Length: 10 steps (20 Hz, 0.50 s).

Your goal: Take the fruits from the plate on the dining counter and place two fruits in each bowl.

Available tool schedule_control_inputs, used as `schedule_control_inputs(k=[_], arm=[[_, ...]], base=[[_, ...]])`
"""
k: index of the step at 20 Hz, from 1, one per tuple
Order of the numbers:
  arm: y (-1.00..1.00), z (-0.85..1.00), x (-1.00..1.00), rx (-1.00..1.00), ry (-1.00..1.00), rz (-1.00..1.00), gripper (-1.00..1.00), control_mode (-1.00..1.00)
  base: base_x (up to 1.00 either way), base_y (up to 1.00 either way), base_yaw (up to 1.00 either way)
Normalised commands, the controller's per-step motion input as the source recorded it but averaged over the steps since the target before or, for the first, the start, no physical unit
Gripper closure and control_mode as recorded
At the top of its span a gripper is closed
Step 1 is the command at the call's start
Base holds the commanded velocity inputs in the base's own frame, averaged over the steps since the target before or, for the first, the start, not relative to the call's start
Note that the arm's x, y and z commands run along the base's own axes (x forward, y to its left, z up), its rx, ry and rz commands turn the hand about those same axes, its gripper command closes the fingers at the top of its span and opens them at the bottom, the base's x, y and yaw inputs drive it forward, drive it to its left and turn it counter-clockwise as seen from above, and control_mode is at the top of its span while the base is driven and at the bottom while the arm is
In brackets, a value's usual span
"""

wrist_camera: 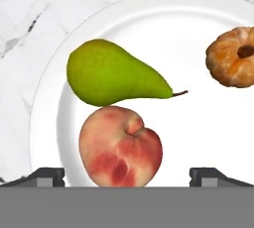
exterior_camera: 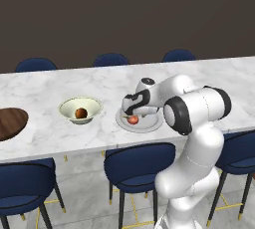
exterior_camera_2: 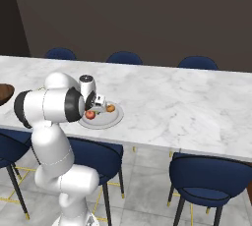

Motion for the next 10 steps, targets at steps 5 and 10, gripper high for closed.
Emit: schedule_control_inputs(k=[5, 10], arm=[[0.05, -0.02, 0.00, 0.00, 0.00, 0.00, -1.00, -1.00], [0.07, -0.14, 0.00, 0.00, 0.00, 0.00, -1.00, -1.00]], base=[[0.00, 0.00, 0.00], [0.00, 0.00, 0.00]])
